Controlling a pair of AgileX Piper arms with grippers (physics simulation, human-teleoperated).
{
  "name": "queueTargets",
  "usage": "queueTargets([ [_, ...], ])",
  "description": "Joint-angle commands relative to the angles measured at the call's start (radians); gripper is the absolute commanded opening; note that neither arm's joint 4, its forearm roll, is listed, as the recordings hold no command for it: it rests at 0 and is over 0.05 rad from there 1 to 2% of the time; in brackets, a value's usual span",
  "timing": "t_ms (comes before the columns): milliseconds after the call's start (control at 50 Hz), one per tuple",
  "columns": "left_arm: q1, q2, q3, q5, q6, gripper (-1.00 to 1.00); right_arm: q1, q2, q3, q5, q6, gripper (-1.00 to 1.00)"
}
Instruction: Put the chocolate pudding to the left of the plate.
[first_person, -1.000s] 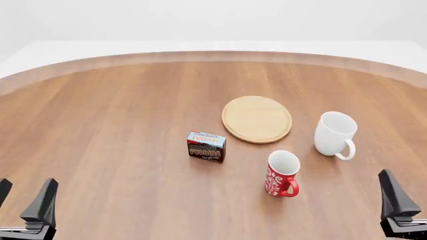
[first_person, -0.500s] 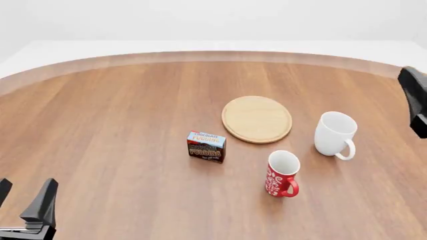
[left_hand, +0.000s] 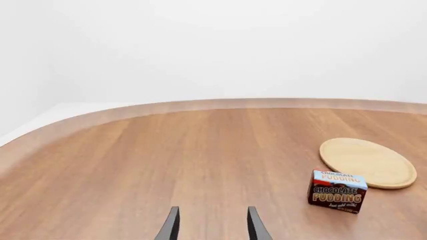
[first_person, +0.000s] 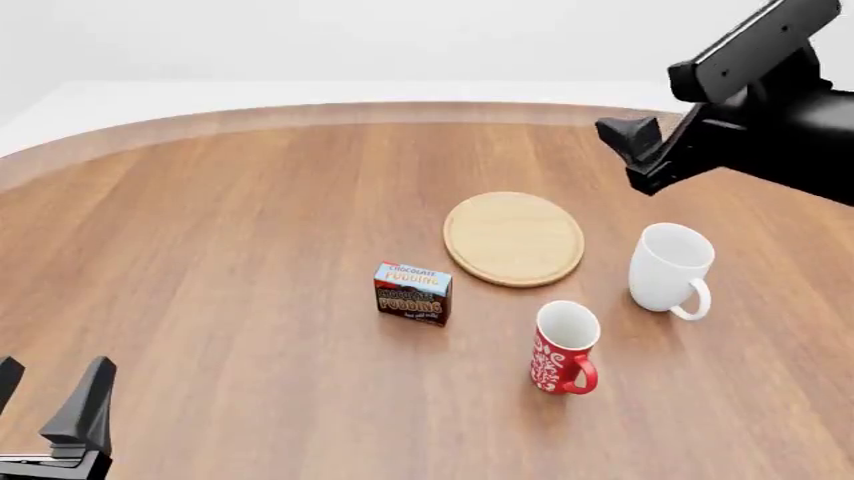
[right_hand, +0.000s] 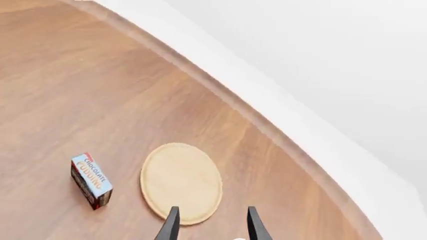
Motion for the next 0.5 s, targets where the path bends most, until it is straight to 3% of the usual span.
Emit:
queueTargets([
  [20,0.000,0.000,0.000,0.000,0.000,1.00,0.085,0.176,-0.096,0.068,-0.043,1.00],
  [120,0.000,0.000,0.000,0.000,0.000,1.00,0.087,0.237,-0.143,0.101,-0.073,1.00],
  [500,0.000,0.000,0.000,0.000,0.000,1.00,0.172,0.386,-0.180,0.107,-0.066,1.00],
])
